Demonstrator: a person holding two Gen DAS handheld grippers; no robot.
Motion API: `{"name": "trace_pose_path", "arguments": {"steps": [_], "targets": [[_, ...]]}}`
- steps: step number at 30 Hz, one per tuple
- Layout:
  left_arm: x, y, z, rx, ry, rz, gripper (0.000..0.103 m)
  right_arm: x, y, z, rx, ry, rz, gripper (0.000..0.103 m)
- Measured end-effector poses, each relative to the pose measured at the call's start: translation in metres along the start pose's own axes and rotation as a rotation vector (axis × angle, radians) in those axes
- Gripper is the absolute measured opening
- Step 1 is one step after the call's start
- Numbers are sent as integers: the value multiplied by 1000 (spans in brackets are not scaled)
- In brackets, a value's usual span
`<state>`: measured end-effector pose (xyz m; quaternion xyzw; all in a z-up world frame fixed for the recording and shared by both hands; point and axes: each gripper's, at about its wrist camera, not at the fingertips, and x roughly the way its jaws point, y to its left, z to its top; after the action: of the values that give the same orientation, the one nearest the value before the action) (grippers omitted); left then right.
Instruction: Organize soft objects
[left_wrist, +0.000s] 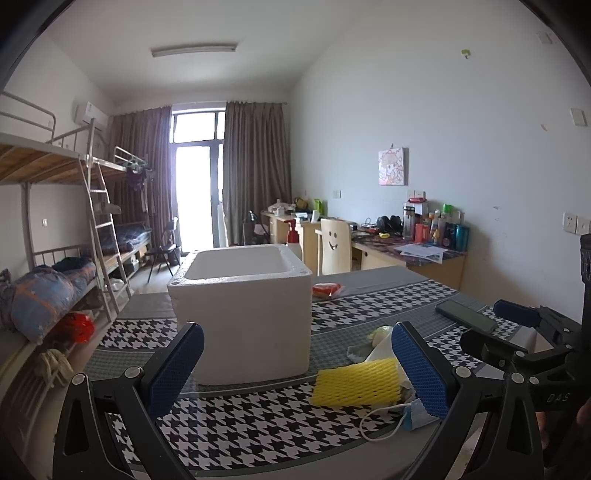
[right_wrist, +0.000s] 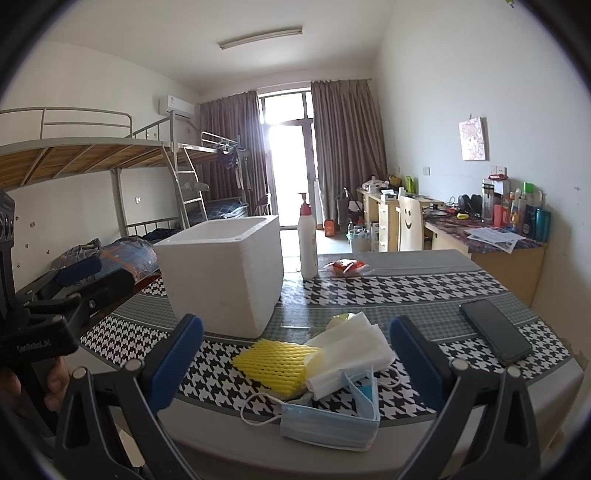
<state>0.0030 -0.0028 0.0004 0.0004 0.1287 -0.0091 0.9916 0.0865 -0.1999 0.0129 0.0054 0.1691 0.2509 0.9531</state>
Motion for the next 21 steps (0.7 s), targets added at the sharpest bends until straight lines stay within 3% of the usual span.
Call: {"name": "trace_pose_path", "arguments": {"steps": [21], "targets": [[4, 0, -1, -6, 24, -14, 102, 3, 0, 1, -1, 10, -3, 102]]}}
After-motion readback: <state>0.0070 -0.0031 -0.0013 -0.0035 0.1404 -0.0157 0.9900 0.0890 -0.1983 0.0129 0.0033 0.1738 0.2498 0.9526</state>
